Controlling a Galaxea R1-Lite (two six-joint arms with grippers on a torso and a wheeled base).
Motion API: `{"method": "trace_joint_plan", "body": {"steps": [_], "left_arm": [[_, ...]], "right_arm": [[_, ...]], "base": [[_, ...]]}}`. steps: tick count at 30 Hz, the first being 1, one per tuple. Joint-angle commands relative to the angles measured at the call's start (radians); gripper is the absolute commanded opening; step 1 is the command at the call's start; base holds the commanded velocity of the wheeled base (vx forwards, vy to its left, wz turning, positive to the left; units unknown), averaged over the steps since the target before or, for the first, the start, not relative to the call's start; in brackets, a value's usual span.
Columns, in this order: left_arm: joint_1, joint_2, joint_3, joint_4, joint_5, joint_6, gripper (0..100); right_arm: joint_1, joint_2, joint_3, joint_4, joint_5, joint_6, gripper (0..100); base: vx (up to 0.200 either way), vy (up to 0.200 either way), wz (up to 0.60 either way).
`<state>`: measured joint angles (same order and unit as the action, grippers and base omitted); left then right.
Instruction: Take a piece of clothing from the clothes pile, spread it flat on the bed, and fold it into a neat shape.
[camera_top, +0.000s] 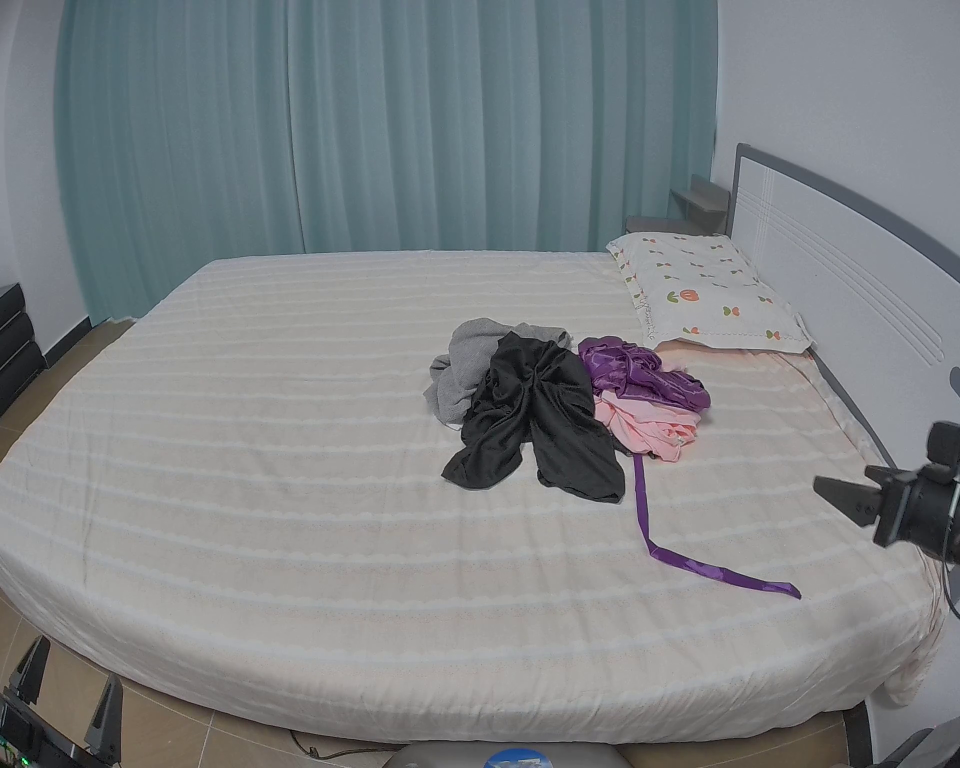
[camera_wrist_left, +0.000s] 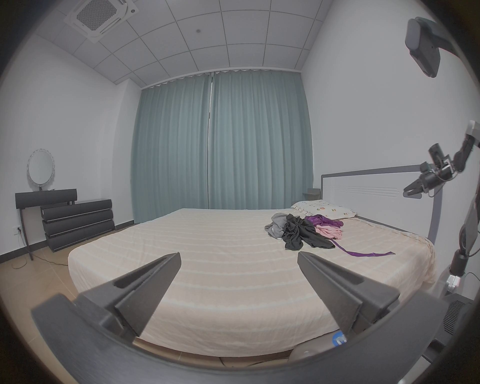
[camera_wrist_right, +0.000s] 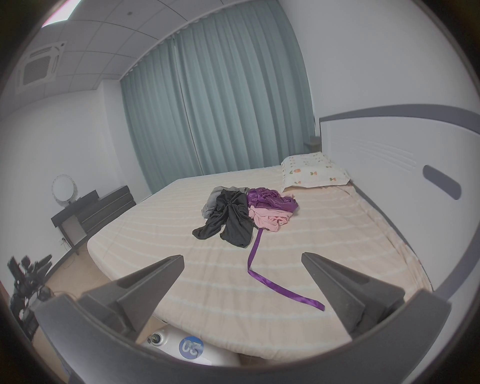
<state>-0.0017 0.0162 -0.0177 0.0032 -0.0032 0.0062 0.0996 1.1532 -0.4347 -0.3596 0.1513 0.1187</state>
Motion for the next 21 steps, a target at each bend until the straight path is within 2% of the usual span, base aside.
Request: {"method": "trace_joint_plan", "body": {"steps": [1,10,11,14,15,16,17,18,21], "left_arm": [[0.000,-0.010,0.018,0.000,0.000,0.000,100],[0.000,-0.010,0.018,0.000,-0.001,0.000,100],[0.000,-0.010,0.018,0.000,0.000,0.000,100],[0.000,-0.010,0.018,0.000,0.000,0.000,100],[0.000,-0.010,0.018,0.000,0.000,0.000,100],[0.000,-0.010,0.018,0.000,0.000,0.000,100],[0.000,-0.010,0.018,0.000,0.000,0.000,100],[0.000,-0.010,0.018,0.000,0.000,0.000,100],[0.000,-0.010,0.018,0.000,0.000,0.000,100]], "right_arm": [[0.075,0.810,-0.432,-0.183,-0.039,0.156,100],[0.081,1.185,-0.793,-0.171,-0.082,0.308,100],[0.089,1.240,-0.857,-0.165,-0.087,0.345,100],[0.112,1.329,-0.967,-0.148,-0.091,0.372,100],[0.129,1.390,-1.046,-0.116,-0.110,0.394,100],[0.129,1.390,-1.046,-0.116,-0.110,0.394,100],[0.150,1.442,-1.136,-0.076,-0.139,0.447,100],[0.154,1.461,-1.167,-0.061,-0.142,0.464,100],[0.155,1.516,-1.254,-0.007,-0.150,0.473,100]], "base": [[0.000,0.000,0.00],[0.000,0.000,0.00],[0.000,0.000,0.00],[0.000,0.000,0.00],[0.000,0.000,0.00],[0.000,0.000,0.00],[0.000,0.000,0.00],[0.000,0.000,0.00],[0.000,0.000,0.00]]}}
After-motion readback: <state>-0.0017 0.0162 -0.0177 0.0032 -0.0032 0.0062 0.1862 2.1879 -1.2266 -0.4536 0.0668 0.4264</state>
